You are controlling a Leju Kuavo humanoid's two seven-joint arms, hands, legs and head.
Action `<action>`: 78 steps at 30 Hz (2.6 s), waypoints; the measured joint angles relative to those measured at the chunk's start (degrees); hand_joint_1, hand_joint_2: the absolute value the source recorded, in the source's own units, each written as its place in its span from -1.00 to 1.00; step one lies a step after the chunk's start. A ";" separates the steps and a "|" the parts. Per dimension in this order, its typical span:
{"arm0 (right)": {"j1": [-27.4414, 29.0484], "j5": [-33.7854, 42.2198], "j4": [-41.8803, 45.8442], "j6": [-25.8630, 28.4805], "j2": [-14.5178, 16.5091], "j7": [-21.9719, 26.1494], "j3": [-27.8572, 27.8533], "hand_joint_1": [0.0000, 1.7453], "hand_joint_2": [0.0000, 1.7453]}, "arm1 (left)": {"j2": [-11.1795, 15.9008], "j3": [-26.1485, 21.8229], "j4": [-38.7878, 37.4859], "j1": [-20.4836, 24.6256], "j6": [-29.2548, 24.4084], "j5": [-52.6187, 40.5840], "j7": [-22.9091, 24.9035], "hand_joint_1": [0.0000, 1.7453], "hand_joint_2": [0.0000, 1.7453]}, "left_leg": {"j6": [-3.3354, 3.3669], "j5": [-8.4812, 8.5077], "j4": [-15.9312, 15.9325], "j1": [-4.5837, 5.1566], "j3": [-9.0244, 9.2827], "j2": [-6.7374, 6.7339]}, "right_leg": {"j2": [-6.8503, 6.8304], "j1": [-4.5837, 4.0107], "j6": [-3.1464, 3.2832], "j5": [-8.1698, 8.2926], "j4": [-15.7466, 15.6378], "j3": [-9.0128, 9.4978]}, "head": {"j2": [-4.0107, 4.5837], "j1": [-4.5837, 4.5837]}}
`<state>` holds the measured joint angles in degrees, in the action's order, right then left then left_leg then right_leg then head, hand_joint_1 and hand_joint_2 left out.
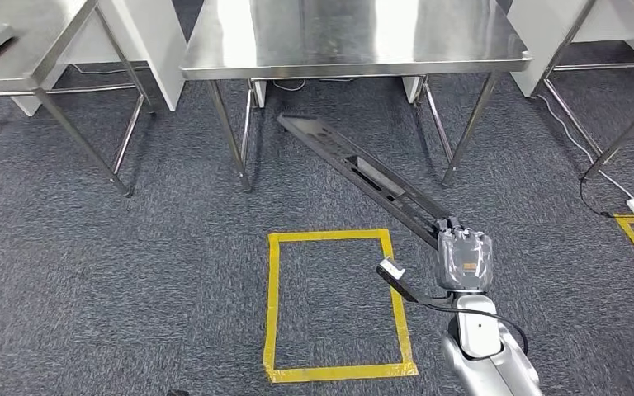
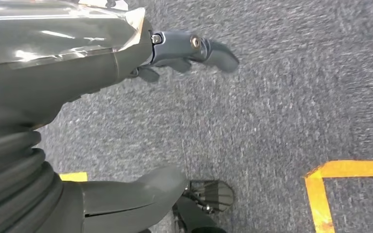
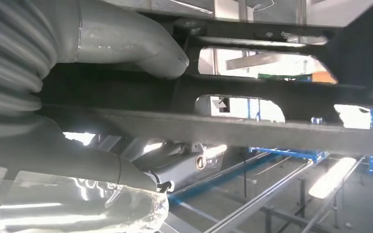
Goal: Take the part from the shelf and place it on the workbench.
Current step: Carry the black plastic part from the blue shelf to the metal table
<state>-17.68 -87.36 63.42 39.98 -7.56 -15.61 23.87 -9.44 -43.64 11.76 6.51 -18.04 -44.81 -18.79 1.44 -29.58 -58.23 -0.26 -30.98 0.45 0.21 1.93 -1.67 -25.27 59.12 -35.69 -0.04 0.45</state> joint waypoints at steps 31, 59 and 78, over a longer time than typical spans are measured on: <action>7.98 0.00 7.26 0.04 -3.70 -5.56 -4.71 1.00 1.00 | 0.50 -0.70 0.04 0.84 0.57 -3.62 1.09 -1.00 1.00 | 0.30 -0.19 -0.38 0.63 -0.23 0.00 | 0.15 -0.26 0.50 -0.45 -0.31 0.59 | 0.00 -0.10; 0.15 0.00 1.27 -0.54 -0.38 3.32 3.46 1.00 1.00 | 0.77 -1.21 0.06 1.95 -1.93 -4.37 2.17 -1.00 1.00 | 0.76 0.49 1.08 0.75 0.50 0.04 | -0.08 -0.48 -0.63 0.71 -0.72 0.01 | 0.00 -0.40; -6.30 0.17 -4.75 -0.49 4.41 13.97 3.13 1.00 1.00 | 1.64 -2.23 0.05 0.09 -2.34 -4.38 1.81 -1.00 1.00 | 2.98 5.91 2.39 0.73 -3.62 -0.54 | 0.26 -1.47 0.81 -4.21 -0.33 4.21 | 0.01 0.03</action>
<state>-23.98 -87.19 58.68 39.49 -3.15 -1.63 27.00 -7.79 -45.88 11.81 6.60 -20.38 -49.19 -16.98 4.43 -23.68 -55.84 0.47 -34.61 -0.09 0.47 0.46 -0.85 -29.48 58.79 -31.48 -0.04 0.48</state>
